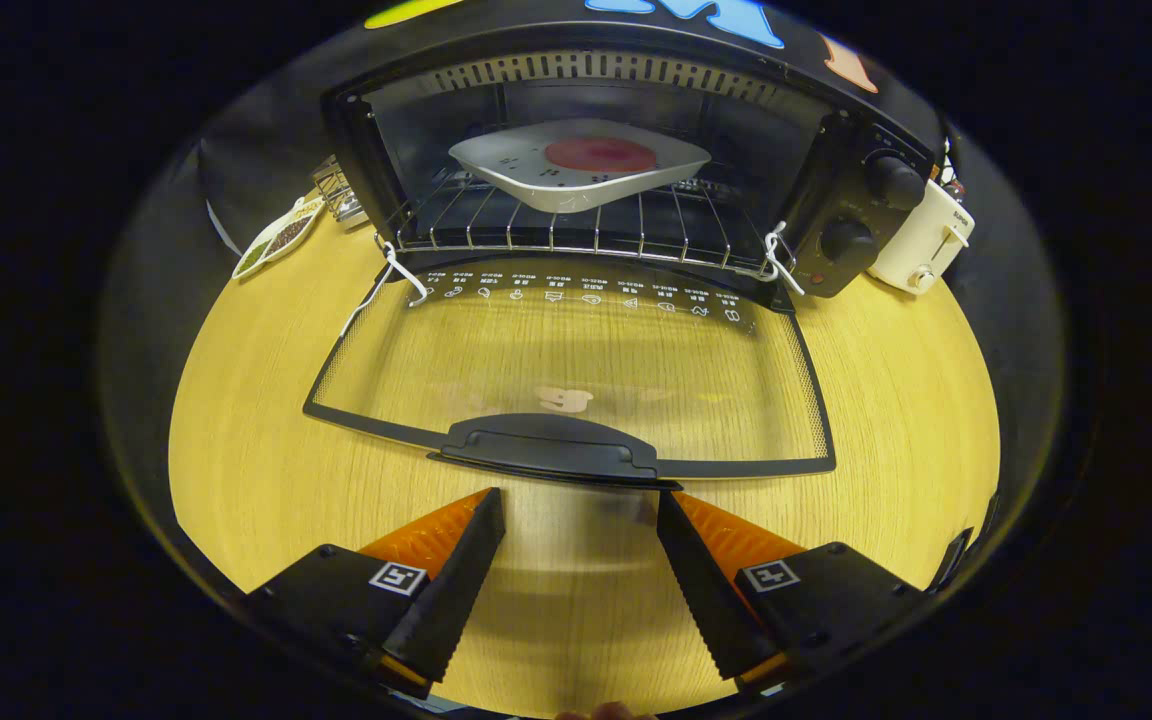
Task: Open the toaster oven, put the food inside, and close the toaster oven door.
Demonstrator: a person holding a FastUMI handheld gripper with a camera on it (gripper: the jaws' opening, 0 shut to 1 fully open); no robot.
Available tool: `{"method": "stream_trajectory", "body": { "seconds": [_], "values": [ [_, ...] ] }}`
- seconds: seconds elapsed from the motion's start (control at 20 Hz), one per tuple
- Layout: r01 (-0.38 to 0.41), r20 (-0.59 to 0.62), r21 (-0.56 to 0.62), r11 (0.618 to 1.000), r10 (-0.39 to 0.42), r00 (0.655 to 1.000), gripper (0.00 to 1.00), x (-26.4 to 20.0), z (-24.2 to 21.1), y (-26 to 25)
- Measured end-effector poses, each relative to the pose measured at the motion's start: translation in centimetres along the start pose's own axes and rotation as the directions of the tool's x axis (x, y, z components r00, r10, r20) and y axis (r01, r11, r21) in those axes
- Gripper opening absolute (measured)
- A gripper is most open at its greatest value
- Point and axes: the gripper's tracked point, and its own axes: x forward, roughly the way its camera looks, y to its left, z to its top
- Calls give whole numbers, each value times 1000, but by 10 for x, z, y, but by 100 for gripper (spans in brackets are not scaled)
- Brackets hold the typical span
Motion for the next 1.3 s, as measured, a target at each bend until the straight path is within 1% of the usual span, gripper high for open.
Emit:
{"method": "stream_trajectory", "body": {
  "seconds": [0.1,0.15,0.35,0.55,0.6,0.65,0.7,0.75,0.9,0.95,1.1,1.15,1.3],
  "values": [
    [8,-7,20,1000,-8,1000,99,0,1,0],
    [9,-8,24,1000,-9,1000,99,3,-10,-4],
    [0,-9,63,998,1,1000,99,-5,-6,-3],
    [-3,12,73,997,2,1000,99,-27,2,-3],
    [-2,11,79,997,1,1000,99,-36,15,3],
    [-2,19,84,996,0,1000,99,-42,18,3],
    [-1,32,83,997,-1,999,99,-49,21,3],
    [-2,49,79,997,-2,999,99,-53,14,-2],
    [-3,149,62,998,-6,989,99,-74,35,-3],
    [-2,197,39,999,-6,980,99,-81,45,-4],
    [-64,315,-16,998,66,947,99,-114,69,4],
    [-69,367,-30,997,75,927,99,-131,92,6],
    [-100,497,-68,993,121,859,99,-184,130,0]
  ]
}}
